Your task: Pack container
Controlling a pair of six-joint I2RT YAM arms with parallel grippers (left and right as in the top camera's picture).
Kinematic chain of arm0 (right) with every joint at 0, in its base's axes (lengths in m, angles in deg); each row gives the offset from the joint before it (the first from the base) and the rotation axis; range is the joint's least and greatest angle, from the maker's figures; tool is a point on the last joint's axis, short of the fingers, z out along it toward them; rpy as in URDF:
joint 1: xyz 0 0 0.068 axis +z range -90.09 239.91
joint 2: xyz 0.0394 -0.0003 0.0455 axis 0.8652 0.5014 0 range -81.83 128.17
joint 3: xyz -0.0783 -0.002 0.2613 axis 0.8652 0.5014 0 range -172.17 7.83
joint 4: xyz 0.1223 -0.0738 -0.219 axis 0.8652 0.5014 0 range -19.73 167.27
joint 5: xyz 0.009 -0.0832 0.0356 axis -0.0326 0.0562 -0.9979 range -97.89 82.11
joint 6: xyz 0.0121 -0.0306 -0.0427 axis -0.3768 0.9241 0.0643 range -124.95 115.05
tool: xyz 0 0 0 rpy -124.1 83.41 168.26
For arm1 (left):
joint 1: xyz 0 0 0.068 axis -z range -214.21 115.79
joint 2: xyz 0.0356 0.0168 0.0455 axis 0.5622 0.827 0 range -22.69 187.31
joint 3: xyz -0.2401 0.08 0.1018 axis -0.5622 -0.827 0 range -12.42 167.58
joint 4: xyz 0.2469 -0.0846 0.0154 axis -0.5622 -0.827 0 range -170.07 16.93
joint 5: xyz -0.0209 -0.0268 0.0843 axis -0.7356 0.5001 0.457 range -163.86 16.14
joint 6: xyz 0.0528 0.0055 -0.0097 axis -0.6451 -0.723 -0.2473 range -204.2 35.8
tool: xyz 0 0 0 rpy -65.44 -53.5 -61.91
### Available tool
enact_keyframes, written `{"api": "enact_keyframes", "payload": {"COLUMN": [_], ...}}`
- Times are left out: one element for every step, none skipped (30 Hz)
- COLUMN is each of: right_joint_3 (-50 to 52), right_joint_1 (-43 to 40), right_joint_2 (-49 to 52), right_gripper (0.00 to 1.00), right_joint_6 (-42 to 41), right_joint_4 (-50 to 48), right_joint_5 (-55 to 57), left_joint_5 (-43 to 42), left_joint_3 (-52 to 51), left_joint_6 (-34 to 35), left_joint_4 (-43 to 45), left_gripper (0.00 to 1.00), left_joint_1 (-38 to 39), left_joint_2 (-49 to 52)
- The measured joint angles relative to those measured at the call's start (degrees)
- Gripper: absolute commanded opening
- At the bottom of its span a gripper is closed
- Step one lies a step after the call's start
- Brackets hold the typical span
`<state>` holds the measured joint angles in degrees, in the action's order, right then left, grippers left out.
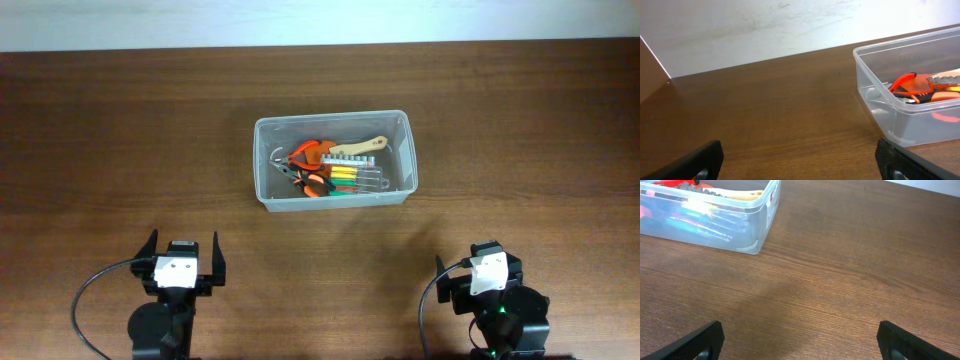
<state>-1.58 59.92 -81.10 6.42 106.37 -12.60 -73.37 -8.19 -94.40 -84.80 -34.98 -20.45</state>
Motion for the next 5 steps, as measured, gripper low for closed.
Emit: {"api": "enact_keyframes", "payload": {"right_joint_3": [0.0,0.0,0.0,0.0,0.0], "right_joint_1": [0.0,0.0,0.0,0.0,0.0], "right_joint_2": [0.0,0.0,0.0,0.0,0.0], "right_gripper": [0.98,0.98,0.98,0.98,0.99], "right_joint_6": [0.0,0.0,0.0,0.0,0.0], "right_joint_4": [0.0,0.0,0.0,0.0,0.0], "right_joint_5": [0.0,0.0,0.0,0.0,0.0], "left_joint_5": [0.0,0.0,0.0,0.0,0.0], "left_joint_3": [0.0,0.0,0.0,0.0,0.0], "left_joint_6": [0.0,0.0,0.0,0.0,0.0], "left_joint_4": [0.0,0.0,0.0,0.0,0.0], "left_gripper": [0.99,0.99,0.99,0.99,0.99], "left_joint_1": [0.0,0.0,0.0,0.0,0.0], "left_joint_2": [0.0,0.0,0.0,0.0,0.0]}}
